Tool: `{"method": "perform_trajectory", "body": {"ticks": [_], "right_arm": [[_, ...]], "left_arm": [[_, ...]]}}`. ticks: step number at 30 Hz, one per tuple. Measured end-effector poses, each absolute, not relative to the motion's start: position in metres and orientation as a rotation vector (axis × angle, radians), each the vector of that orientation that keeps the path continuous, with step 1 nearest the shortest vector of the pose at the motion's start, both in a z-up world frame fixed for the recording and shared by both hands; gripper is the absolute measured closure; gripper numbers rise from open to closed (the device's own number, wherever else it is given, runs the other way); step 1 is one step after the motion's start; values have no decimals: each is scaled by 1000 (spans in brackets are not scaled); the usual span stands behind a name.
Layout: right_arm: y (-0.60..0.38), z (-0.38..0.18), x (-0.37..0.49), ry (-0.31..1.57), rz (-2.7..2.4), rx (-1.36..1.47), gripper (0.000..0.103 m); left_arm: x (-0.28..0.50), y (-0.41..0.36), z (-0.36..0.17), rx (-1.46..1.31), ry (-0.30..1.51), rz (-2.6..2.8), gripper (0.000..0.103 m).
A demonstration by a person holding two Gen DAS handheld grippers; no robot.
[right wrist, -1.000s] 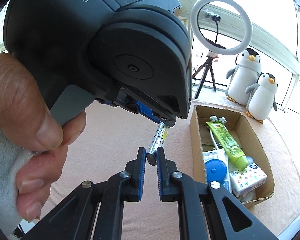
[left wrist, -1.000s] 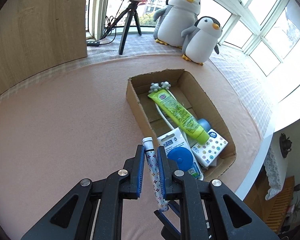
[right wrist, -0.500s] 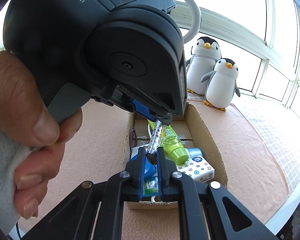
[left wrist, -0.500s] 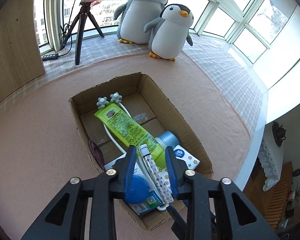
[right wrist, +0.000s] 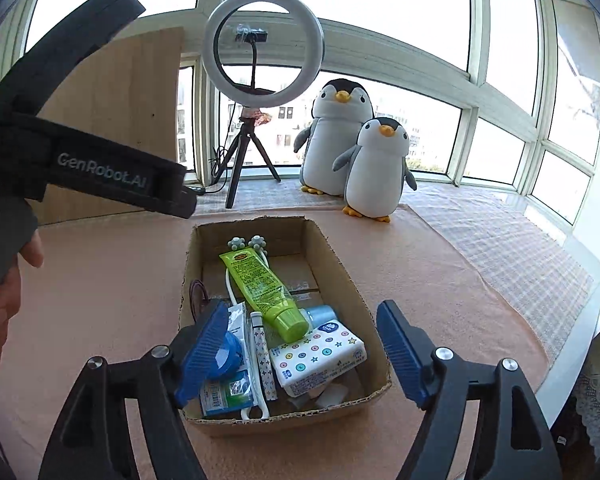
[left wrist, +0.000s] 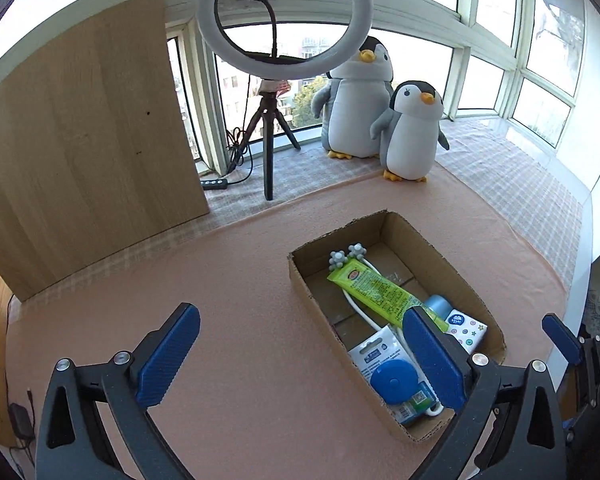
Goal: Organize objects
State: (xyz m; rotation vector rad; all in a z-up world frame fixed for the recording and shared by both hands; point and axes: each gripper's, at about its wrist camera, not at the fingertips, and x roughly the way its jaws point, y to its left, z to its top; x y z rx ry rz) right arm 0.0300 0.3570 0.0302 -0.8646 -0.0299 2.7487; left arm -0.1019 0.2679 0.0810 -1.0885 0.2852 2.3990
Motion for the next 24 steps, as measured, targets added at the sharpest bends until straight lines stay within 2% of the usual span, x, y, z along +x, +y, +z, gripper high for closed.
{"method": "perform_trajectory", "body": {"ticks": [5, 10, 19, 24], "right_arm": [[369, 35, 18, 111, 2739, -900, 19], [357, 40, 2, 153, 2734, -938, 6], [286, 37, -30, 178, 2748, -1141, 5], [239, 40, -41, 86, 2851, -1206, 5]], "left_arm": [[-100, 199, 98, -1093, 183, 2507, 0], [-94, 126, 102, -1085, 84, 2590, 0], [-72, 26, 105, -1067, 18, 2770, 0], [-64, 0, 103, -1092, -7, 2796, 0]]}}
